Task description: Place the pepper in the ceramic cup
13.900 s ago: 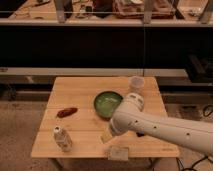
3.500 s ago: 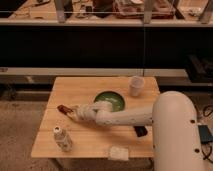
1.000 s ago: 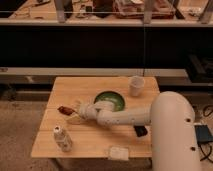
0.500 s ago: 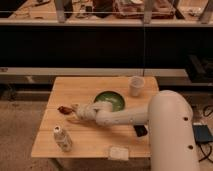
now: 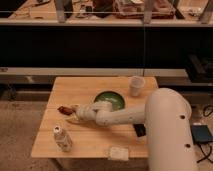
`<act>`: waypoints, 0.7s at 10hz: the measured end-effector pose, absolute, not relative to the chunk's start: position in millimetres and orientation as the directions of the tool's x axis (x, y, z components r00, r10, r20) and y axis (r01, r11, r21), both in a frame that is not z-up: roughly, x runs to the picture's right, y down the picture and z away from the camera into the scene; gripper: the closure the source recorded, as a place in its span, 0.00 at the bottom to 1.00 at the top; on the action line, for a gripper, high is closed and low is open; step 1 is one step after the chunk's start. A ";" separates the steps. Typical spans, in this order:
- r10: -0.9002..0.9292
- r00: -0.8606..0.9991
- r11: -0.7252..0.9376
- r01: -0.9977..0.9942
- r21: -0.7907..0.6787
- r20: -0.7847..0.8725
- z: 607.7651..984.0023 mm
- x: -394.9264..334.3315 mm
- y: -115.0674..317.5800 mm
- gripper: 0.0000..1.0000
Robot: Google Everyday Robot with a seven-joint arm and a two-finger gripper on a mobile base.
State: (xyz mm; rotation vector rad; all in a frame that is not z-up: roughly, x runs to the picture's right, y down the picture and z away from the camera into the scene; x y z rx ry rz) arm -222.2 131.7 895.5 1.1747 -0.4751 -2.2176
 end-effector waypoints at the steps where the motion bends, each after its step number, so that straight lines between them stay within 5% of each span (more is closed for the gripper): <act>1: -0.638 -0.448 -0.768 0.324 0.552 -0.626 896.0 -221.7 132.1 0.50; 4: -0.643 -0.454 -0.764 0.324 0.558 -0.617 897.0 -221.9 134.2 0.73; 7: -0.648 -0.459 -0.759 0.323 0.566 -0.607 898.3 -221.8 136.6 0.75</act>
